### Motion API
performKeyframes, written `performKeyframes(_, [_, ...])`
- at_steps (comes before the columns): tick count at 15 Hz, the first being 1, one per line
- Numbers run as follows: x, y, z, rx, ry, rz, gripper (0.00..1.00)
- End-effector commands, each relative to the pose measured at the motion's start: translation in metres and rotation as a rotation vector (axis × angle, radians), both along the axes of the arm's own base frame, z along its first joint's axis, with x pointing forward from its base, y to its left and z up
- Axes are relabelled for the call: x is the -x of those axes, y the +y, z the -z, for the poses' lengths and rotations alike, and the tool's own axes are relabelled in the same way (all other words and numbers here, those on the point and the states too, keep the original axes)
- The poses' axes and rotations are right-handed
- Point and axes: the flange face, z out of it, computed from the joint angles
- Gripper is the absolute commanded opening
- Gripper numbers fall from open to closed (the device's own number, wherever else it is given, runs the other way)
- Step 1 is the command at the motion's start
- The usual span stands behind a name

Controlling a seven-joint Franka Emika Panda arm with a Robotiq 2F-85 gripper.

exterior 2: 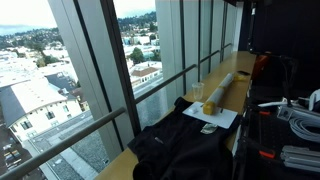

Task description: Close the zipper on the black jacket.

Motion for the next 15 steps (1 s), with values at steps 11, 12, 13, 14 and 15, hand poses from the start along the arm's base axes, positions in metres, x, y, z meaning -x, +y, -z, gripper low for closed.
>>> performKeyframes(11, [-0.0001, 0.0001, -0.0004, 0.000, 0.001, 0.000, 1.00])
performKeyframes(12, [-0.0001, 0.0001, -0.0004, 0.000, 0.001, 0.000, 1.00])
performKeyframes(13, [-0.0001, 0.0001, -0.0004, 0.000, 0.001, 0.000, 1.00])
performKeyframes(14, [-0.0001, 0.0001, -0.0004, 0.000, 0.001, 0.000, 1.00])
performKeyframes(15, [-0.0015, 0.0075, 0.0050, 0.008, 0.000, -0.007, 1.00])
